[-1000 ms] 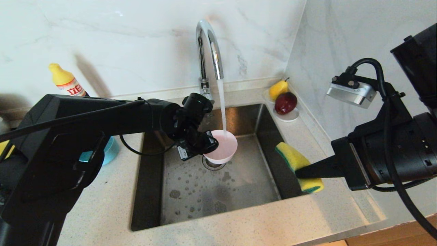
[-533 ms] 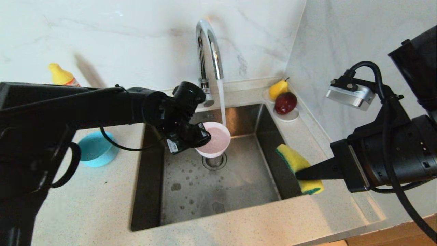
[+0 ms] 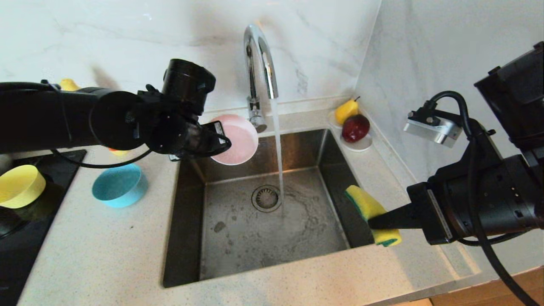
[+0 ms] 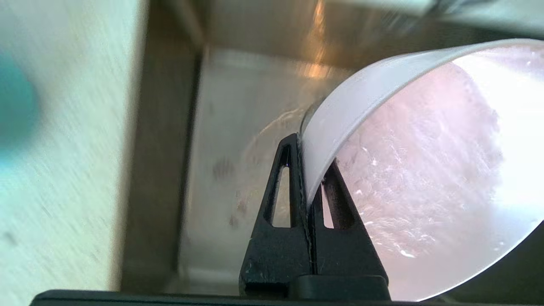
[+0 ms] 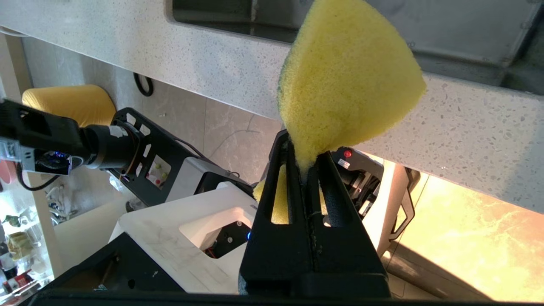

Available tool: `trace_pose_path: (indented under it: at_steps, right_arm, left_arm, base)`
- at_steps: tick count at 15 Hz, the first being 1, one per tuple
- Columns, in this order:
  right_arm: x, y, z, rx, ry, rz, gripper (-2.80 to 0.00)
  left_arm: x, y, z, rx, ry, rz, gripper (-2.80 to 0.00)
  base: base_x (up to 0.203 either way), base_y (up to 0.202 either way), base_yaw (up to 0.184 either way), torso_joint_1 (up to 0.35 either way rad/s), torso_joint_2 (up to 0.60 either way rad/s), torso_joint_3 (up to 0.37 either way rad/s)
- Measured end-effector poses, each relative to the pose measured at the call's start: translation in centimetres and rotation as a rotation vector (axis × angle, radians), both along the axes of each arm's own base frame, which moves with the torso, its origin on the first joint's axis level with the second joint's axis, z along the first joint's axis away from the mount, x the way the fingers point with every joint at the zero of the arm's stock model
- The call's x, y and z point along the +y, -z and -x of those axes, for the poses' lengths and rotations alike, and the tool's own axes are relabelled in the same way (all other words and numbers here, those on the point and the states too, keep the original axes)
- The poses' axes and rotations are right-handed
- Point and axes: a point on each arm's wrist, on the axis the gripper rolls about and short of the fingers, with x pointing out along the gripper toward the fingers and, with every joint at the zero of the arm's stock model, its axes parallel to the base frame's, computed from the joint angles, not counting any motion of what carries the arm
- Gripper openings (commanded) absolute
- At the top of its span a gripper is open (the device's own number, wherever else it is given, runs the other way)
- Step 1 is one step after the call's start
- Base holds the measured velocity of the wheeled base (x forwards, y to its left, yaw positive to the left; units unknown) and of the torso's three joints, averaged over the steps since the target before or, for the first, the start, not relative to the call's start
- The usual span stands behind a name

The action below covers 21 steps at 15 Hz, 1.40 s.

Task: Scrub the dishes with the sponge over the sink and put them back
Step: Wash the bowl

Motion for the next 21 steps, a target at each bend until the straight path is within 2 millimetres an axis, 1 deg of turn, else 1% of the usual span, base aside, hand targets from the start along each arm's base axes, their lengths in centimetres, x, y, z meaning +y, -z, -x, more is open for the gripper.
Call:
trace_pose_path:
  at_steps: [5, 9, 11, 14, 17, 21]
  right_arm:
    - [0.2, 0.2, -0.2, 0.005, -0.002, 0.004, -2.80]
    - [0.3, 0.3, -0.3, 0.009, -0.002, 0.008, -2.80]
    - [0.3, 0.3, -0.3, 0.011, -0.003, 0.008, -2.80]
    - [0.3, 0.2, -0.3, 0.007, -0.003, 0.005, -2.80]
    - [0.4, 0.2, -0.3, 0.007, -0.003, 0.005, -2.80]
    - [0.5, 0.2, -0.3, 0.008, -0.007, 0.006, -2.80]
  left_arm:
    - [1.6, -3.7, 3.0, -0.353, 0.067, -0.078, -2.80]
    - [2.8, -6.4, 5.1, -0.601, 0.065, -0.050, -2.80]
    - [3.2, -7.0, 6.0, -0.672, 0.096, -0.029, -2.80]
    - [4.0, -7.1, 7.5, -0.778, 0.181, -0.027, -2.80]
    - [4.9, -7.5, 8.8, -0.902, 0.200, -0.032, -2.80]
    - [5.5, -7.8, 10.1, -0.950, 0.232, -0.032, -2.80]
  base:
    - [0.000, 0.000, 0.000, 0.000, 0.00, 0.000]
    - [0.000, 0.000, 0.000, 0.000, 0.00, 0.000]
    - [0.000, 0.000, 0.000, 0.000, 0.00, 0.000]
    - [0.000, 0.000, 0.000, 0.000, 0.00, 0.000]
    - [0.000, 0.000, 0.000, 0.000, 0.00, 0.000]
    - [0.000, 0.000, 0.000, 0.000, 0.00, 0.000]
